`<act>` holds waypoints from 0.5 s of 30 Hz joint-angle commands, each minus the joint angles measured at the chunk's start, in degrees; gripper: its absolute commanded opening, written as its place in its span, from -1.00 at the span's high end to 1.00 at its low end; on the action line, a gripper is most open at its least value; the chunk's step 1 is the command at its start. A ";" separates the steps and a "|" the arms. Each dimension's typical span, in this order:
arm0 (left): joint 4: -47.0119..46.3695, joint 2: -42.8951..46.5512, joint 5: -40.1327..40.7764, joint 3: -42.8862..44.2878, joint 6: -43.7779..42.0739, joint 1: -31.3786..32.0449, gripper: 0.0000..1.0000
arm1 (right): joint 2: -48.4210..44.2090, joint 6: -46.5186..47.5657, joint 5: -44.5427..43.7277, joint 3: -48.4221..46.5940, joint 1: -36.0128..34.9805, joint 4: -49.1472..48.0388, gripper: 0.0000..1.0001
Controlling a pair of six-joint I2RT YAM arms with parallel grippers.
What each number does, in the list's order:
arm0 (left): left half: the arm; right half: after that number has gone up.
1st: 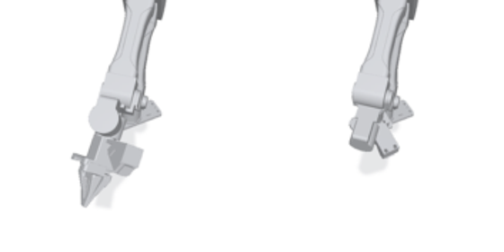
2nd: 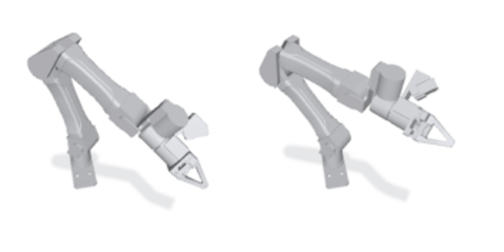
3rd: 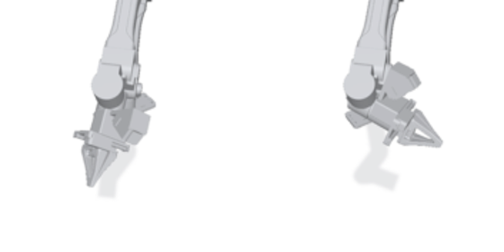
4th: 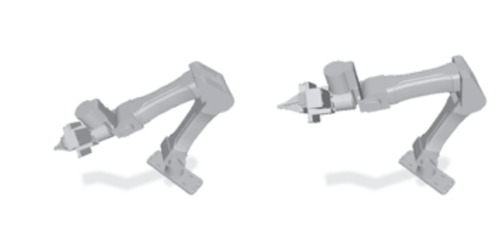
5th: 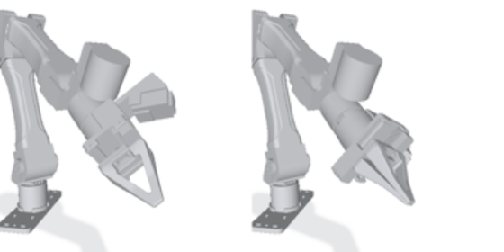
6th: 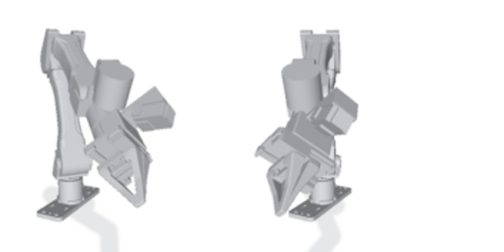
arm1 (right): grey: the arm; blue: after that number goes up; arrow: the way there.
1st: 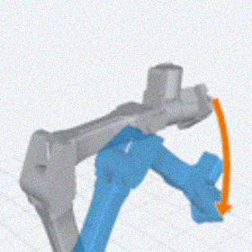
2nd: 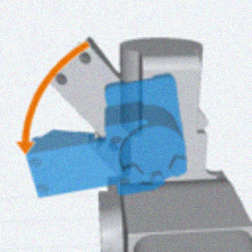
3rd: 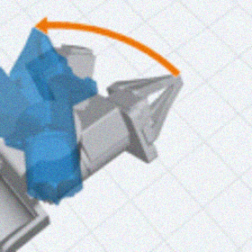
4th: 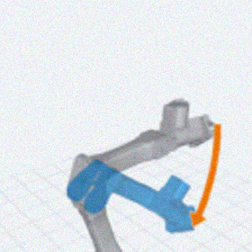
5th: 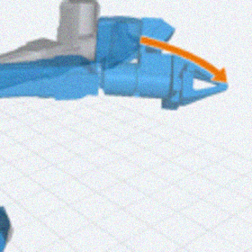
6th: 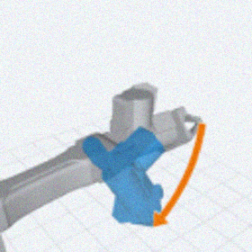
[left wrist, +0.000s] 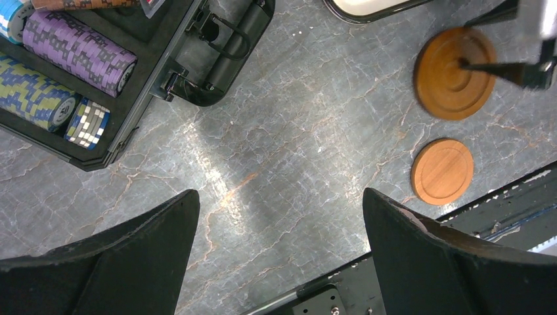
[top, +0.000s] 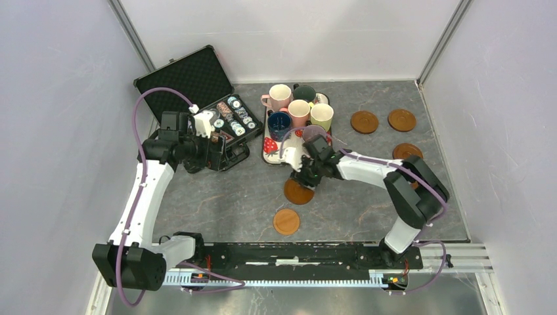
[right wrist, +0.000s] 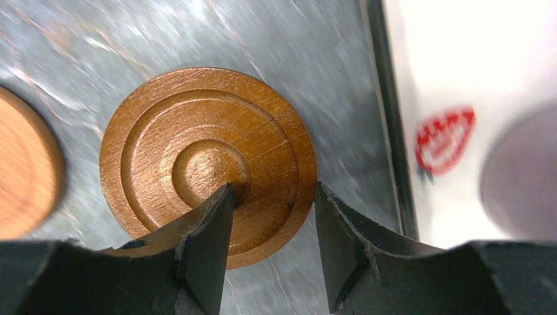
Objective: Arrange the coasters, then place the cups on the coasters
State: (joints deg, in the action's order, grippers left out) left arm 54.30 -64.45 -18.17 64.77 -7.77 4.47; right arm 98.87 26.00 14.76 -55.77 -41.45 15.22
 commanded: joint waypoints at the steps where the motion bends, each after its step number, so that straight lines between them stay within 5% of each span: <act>1: -0.95 1.47 -1.92 1.41 1.49 -0.34 -1.00 | -3.22 5.04 -4.19 6.79 7.83 3.17 -0.06; 8: -0.95 2.01 -2.83 1.07 0.77 -0.30 -1.00 | -8.37 12.09 -2.93 12.40 22.05 6.94 -0.05; 15: -0.95 2.33 -2.66 0.44 0.53 -0.34 -1.00 | -4.55 16.26 -2.14 7.57 34.54 8.50 -0.04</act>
State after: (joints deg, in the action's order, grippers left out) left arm 54.28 -63.44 -19.62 64.77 -7.79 4.47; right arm 89.36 36.84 16.32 -46.35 -12.43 18.04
